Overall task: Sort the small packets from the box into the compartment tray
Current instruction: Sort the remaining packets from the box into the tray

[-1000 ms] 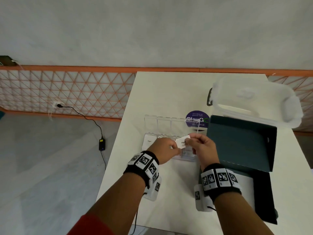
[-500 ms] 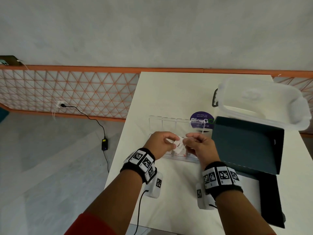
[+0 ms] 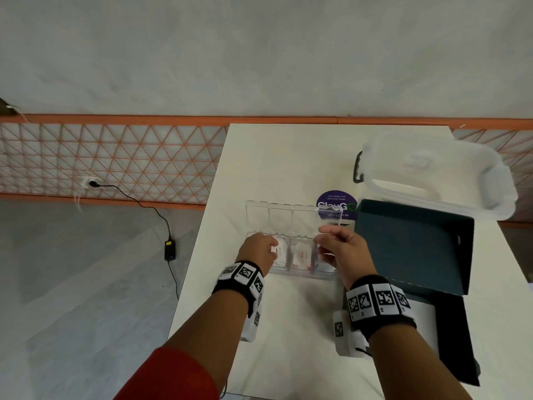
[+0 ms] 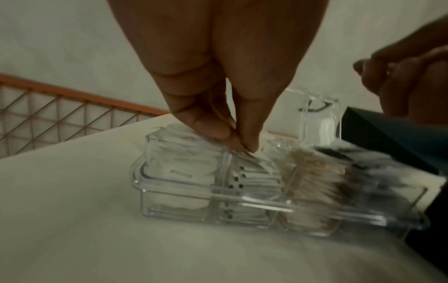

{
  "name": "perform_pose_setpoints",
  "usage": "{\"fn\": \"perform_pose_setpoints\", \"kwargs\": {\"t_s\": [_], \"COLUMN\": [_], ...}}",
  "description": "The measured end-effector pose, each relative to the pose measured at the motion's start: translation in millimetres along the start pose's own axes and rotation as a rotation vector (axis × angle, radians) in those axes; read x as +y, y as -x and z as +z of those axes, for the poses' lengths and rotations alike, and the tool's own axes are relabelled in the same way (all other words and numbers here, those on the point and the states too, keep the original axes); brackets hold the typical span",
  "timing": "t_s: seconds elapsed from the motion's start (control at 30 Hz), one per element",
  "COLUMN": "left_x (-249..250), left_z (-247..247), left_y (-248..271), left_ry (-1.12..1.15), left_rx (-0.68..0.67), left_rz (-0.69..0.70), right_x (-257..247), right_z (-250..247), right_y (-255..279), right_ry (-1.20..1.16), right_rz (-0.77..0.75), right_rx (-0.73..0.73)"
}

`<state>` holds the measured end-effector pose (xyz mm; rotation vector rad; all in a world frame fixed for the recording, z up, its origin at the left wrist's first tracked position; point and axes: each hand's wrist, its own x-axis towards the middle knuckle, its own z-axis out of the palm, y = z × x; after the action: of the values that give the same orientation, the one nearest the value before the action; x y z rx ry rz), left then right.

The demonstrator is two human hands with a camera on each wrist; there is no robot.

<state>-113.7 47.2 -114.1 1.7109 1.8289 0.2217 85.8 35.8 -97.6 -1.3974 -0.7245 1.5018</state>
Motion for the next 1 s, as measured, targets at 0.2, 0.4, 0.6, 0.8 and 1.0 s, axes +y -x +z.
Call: {"fn": "perform_pose_setpoints", "kwargs": {"t_s": [0.2,0.4,0.6,0.8,1.0], "left_x": [-9,-6,-7,-3,39], "left_z": [7,-1,-4,-3,-10], "left_y": [-2,-1,3,7,5], "left_ry": [-0.227,-0.106,-0.162,-0.215,0.015], "left_rx": [-0.055,0.019,-0.068,-0.085,-0.004], "left_rz": [0.028,0.029,0.152,0.186,0.305], "right_x": [-2,-1,0,2,-12], "right_z": [-3,-1,0,1,1], "right_y": [1,1,1,6,16], "right_ry": [-0.011,0.006,0.020,0.029,0.051], "right_rz": [-0.002,0.006,0.024,0.054,0.034], "right_rx": [0.024,0.019,0.033,0.056,0.060]}}
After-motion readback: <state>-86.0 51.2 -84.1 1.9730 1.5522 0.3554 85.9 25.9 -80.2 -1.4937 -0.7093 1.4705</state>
